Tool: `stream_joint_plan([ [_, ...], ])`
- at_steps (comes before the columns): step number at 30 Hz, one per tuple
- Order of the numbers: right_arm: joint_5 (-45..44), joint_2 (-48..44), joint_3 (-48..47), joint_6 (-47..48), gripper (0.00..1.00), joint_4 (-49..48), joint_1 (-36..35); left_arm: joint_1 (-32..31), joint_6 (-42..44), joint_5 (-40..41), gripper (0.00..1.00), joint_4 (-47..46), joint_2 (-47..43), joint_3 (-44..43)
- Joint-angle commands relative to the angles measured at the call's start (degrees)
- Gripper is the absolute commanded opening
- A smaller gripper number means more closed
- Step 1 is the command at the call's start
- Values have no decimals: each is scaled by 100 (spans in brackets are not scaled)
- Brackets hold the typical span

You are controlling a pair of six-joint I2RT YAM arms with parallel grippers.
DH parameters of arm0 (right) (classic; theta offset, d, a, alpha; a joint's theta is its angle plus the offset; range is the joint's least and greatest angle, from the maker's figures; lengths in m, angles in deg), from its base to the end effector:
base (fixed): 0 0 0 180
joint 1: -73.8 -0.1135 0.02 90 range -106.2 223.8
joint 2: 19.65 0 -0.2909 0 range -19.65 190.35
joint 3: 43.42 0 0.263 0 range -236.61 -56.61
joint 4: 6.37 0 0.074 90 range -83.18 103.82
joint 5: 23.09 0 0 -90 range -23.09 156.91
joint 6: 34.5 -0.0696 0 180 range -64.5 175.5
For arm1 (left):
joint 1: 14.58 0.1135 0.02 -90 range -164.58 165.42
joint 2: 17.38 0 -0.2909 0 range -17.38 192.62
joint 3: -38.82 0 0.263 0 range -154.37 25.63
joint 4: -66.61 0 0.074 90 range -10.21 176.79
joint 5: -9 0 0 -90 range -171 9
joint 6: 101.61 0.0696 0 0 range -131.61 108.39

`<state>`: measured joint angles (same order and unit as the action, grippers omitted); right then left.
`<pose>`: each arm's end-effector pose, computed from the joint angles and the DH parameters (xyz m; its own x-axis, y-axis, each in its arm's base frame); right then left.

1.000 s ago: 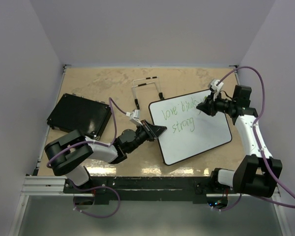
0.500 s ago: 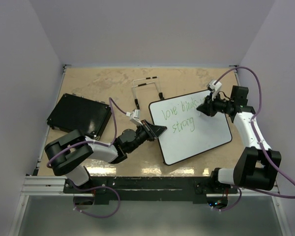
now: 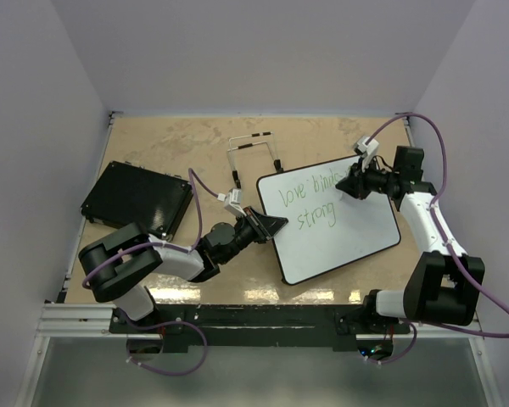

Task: Write a sentence on the whiteboard

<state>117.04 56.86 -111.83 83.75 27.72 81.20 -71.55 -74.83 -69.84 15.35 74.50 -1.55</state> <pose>0.3048 0.0143 0.2797 -0.3588 -0.2594 -0.8966 -0.7393 0.6654 0.1034 0.1942 -0.2739 0.1978 -0.6412 -0.6206 -0.4513 0.3209 0.3173 -0.8924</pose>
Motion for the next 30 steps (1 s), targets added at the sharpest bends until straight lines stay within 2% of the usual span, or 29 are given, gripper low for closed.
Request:
stream_joint_plan([
  [1, 93, 4, -24, -92, 0, -227, -63, 10, 407, -52, 0, -420, 32, -200],
  [8, 295, 22, -50, 75, 0, -52, -98, 11, 416, -52, 0, -437, 23, -182],
  [19, 480, 145, -208, 752, 0, 748, -169, 46, 407, -52, 0, -490, 41, -156],
  [30, 32, 136, -208, 1086, 0, 1223, -195, 90, 407, -44, 0, -525, 32, -103],
])
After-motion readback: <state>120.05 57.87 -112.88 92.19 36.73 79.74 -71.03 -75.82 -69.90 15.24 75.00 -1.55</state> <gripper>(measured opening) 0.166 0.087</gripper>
